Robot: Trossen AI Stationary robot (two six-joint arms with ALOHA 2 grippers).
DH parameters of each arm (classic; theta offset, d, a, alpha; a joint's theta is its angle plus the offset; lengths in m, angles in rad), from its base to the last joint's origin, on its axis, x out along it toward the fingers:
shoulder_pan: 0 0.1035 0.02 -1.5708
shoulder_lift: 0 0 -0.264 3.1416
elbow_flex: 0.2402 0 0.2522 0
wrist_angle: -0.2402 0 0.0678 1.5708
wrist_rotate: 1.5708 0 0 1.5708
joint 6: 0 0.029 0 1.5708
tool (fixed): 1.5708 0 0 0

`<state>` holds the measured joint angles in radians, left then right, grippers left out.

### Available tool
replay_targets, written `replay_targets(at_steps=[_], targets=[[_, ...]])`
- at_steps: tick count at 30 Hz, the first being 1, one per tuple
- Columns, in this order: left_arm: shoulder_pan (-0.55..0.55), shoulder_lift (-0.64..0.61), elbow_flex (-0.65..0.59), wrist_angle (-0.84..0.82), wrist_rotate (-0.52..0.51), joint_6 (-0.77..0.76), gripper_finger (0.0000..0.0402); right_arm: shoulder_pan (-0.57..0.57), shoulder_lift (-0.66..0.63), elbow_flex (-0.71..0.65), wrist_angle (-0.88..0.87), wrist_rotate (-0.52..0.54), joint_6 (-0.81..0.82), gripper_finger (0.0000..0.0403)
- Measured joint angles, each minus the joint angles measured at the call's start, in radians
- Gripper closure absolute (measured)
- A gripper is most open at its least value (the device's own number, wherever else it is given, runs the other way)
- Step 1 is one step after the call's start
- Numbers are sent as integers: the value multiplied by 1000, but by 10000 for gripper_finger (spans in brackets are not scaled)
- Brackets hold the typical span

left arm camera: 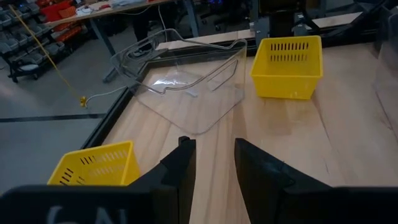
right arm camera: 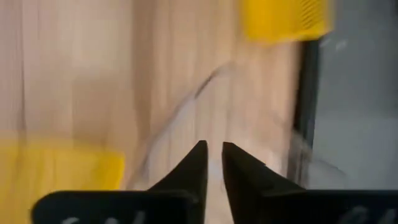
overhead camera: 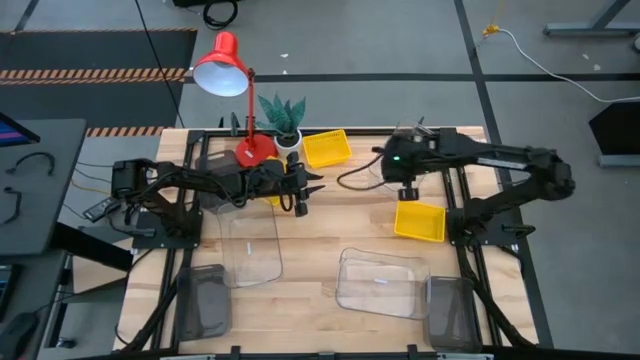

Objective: Stack baskets by color
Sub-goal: Adjust the top transparent bin on the table

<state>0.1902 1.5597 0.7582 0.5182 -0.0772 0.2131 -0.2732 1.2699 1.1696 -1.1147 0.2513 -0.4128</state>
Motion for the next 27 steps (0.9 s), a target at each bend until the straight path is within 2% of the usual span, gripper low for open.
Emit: replay_targets(at_steps=[3,8,10,13,18,20,24,27], targets=[[-3,0,0,-2,0,-3,285,-29,78,13,-162,2,-111,310],[-4,0,0,-13,0,-14,285,-110,174,-22,-357,-6,-156,264],[-4,0,0,-20,0,-14,285,-136,191,-59,-360,-6,-196,256],[-4,0,0,-23,0,-14,285,-166,205,-115,-262,-8,-240,255],[-5,0,0,-24,0,-14,285,-168,203,-197,-96,12,-316,276],[-5,0,0,-30,0,-13,285,-168,204,-215,-69,1,-320,300],[-5,0,0,-31,0,-13,285,-186,202,-216,24,-24,-286,380],[-5,0,0,-31,2,-12,285,-218,200,-213,113,-54,-248,389]])
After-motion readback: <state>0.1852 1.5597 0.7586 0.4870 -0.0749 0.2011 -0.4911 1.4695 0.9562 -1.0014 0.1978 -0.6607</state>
